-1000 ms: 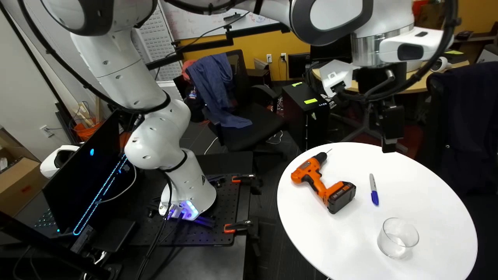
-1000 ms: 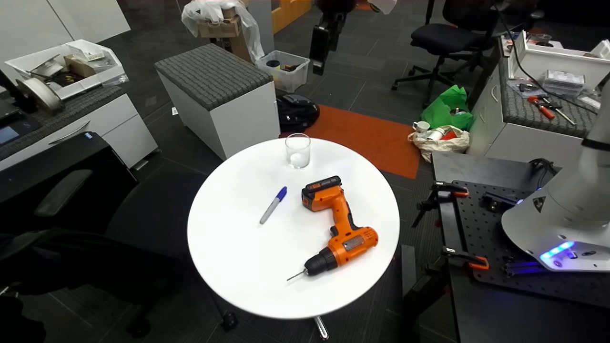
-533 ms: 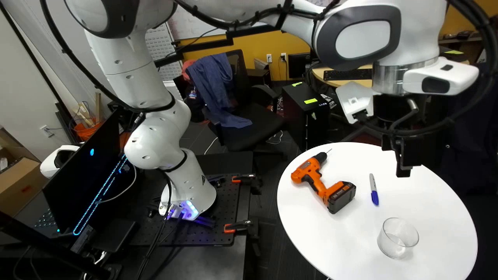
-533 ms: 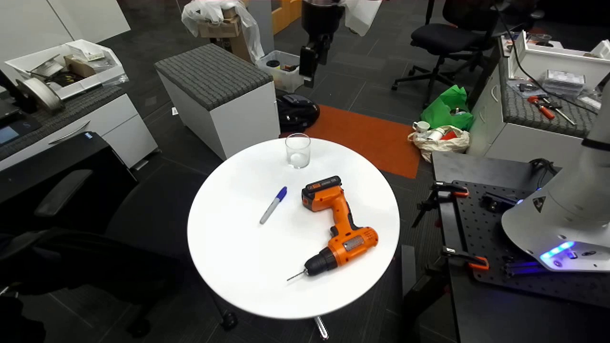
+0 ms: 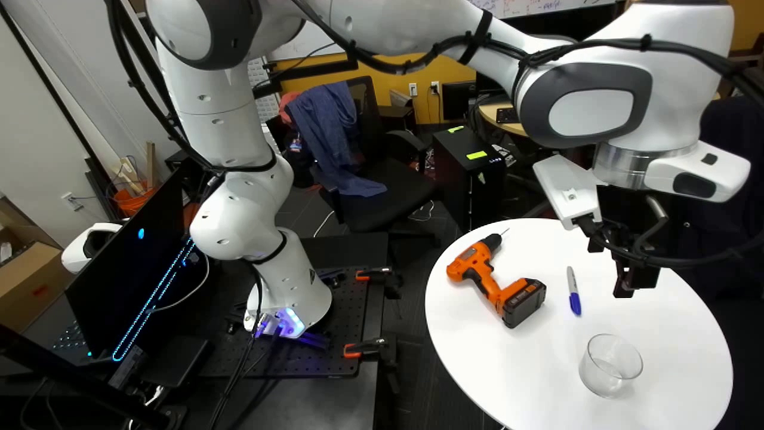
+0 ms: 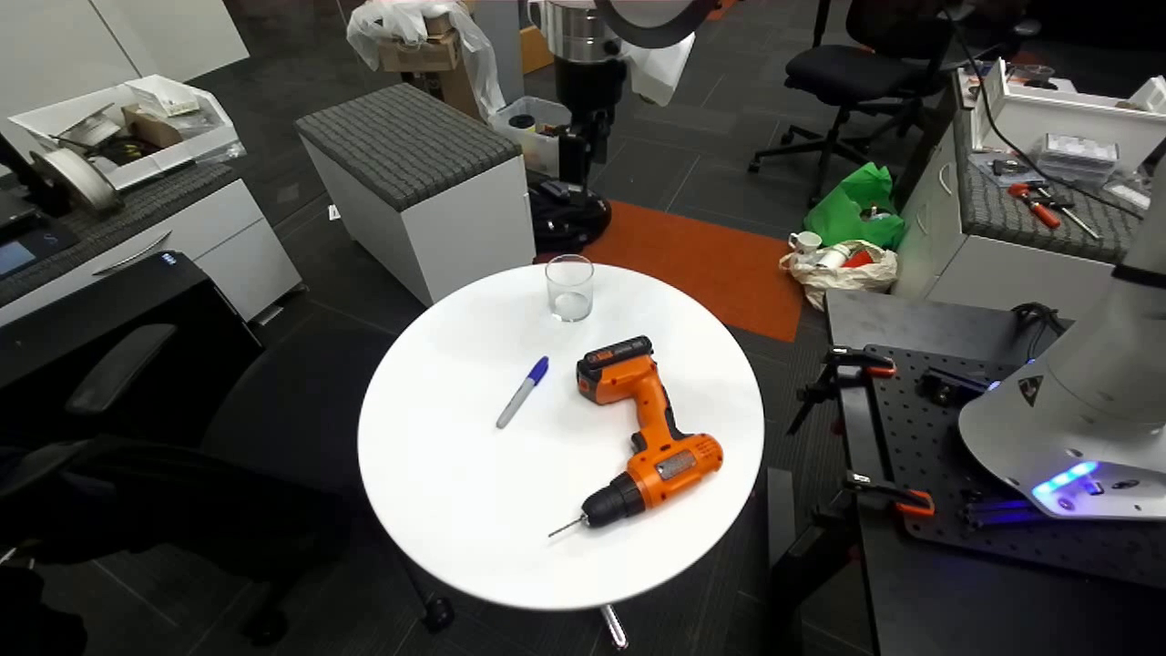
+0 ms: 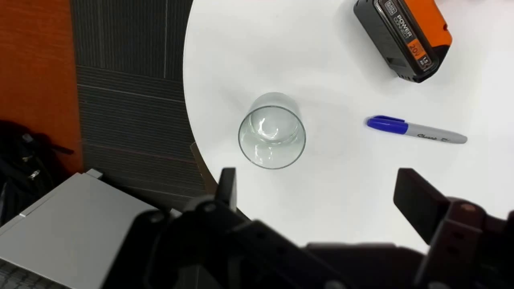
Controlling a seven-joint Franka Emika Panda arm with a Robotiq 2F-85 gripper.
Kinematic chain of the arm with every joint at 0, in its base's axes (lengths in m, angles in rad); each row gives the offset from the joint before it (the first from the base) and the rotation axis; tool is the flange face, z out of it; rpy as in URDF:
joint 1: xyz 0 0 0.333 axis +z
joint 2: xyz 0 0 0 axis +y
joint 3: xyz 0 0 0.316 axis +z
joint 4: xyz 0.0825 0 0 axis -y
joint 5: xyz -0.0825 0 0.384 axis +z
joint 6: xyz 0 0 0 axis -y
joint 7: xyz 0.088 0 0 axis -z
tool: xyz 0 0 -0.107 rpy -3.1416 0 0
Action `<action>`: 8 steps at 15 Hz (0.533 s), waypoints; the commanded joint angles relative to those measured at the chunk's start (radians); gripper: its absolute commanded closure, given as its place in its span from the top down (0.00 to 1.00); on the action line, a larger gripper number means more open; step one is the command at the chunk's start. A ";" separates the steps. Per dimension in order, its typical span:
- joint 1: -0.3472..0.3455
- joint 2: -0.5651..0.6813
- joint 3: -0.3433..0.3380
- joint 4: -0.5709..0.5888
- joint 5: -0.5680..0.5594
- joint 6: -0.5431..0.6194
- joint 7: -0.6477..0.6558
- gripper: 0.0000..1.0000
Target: Move the glass container to the left
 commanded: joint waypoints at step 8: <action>0.007 0.135 0.005 0.104 -0.014 -0.043 0.010 1.00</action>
